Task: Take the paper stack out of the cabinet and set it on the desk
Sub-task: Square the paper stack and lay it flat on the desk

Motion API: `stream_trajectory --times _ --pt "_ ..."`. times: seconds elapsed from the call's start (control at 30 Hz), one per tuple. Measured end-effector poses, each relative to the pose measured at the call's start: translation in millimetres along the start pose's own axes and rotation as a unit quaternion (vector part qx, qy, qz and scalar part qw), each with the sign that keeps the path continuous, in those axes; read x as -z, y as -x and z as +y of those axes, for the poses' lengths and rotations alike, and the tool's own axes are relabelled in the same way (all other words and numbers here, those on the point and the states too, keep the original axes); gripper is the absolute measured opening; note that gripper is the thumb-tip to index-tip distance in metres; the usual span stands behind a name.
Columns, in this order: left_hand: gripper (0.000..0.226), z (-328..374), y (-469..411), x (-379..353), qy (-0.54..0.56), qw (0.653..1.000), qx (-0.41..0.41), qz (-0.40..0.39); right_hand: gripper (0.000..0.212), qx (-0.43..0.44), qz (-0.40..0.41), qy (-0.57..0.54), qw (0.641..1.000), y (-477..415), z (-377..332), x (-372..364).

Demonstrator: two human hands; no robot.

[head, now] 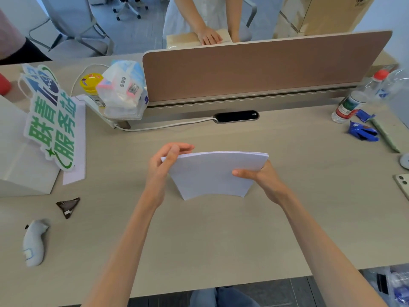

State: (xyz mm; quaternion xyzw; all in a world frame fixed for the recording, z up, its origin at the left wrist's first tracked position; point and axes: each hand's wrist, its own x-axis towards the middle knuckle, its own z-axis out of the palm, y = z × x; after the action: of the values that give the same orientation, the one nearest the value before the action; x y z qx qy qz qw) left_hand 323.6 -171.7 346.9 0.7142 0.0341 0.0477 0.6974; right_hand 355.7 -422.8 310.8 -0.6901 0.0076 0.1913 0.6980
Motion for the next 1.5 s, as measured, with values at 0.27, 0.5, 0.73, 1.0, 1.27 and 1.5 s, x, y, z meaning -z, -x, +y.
stream_trajectory --times 0.27,0.5,0.73,1.0,1.27,1.5 --pt "0.036 6 -4 -5 0.001 1.000 0.023 -0.003 0.031 0.004 -0.009 0.008 1.000 -4 -3 -2" --pt "0.053 2 -9 16 -0.020 0.991 0.056 -0.124 0.026 0.018 -0.035 0.019 0.999 -4 -19 5" --pt "0.013 -9 -5 6 -0.058 0.977 0.140 -0.147 0.014 0.017 -0.027 0.036 0.999 -7 -29 -3" --pt "0.018 3 -29 40 -0.060 0.972 0.168 -0.155 0.027 0.021 -0.056 0.040 0.997 -32 -42 -26" --pt "0.065 -38 -73 103 -0.011 0.964 0.243 -0.109 0.036 -0.073 -0.037 -0.001 0.997 -99 -20 -77" --pt "0.035 -104 -109 137 0.017 0.952 0.299 -0.059 0.034 -0.145 0.012 -0.012 0.989 -156 21 -121"
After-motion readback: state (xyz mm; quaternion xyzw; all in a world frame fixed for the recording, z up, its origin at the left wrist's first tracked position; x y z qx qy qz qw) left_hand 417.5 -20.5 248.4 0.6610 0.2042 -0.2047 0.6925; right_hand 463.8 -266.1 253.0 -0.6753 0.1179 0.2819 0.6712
